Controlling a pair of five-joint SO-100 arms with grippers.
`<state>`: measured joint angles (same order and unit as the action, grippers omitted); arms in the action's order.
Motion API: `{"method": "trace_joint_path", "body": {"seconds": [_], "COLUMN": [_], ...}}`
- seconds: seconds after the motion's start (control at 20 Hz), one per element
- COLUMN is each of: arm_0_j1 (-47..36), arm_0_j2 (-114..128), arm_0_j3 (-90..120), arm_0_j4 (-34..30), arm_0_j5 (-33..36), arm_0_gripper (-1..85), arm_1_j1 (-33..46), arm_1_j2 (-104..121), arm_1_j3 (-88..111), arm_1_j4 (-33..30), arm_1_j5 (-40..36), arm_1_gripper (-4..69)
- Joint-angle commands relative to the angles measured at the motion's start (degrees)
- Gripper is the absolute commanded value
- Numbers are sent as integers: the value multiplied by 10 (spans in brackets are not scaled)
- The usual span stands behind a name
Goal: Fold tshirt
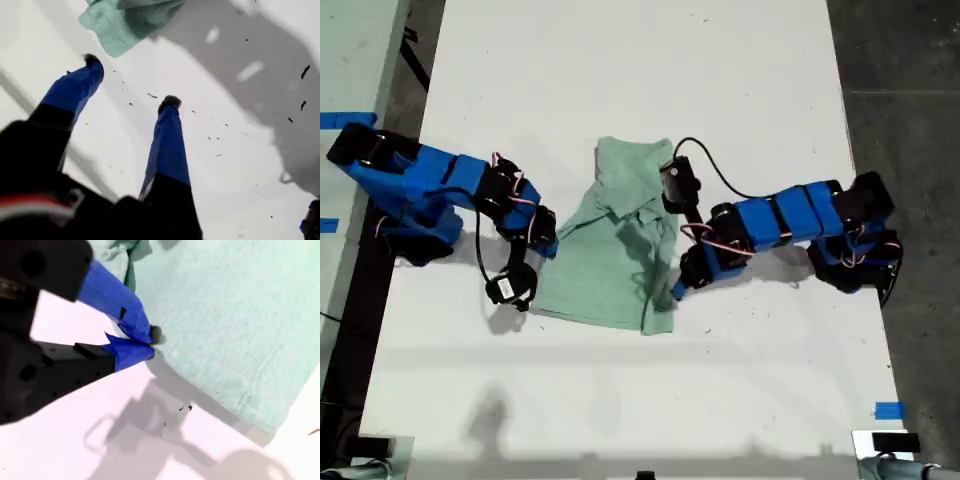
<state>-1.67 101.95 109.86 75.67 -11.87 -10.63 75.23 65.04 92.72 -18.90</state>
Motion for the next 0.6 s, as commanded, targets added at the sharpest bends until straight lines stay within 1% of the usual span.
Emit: {"method": "trace_joint_path", "body": {"seconds": [0.0, 0.15, 0.25, 0.4, 0.55], "arm_0_j1": [2, 4, 6, 15, 14], "arm_0_j2": [52, 0, -78, -233, -339], "arm_0_j3": [1, -35, -94, -235, -292], "arm_0_j4": [10, -63, -98, -105, -107], "arm_0_j5": [-3, 15, 32, 56, 56], "arm_0_gripper": [0, 0, 0, 0, 5], "arm_1_j1": [-6, -9, -12, -14, -18], "arm_1_j2": [51, 51, 53, 64, 77], "arm_1_j3": [-3, -2, 2, 17, 31], "arm_1_j4": [-5, -5, -4, -4, -5], "arm_1_j5": [-4, 0, 3, 10, 18], "arm_1_gripper": [262, 262, 262, 262, 262]}}
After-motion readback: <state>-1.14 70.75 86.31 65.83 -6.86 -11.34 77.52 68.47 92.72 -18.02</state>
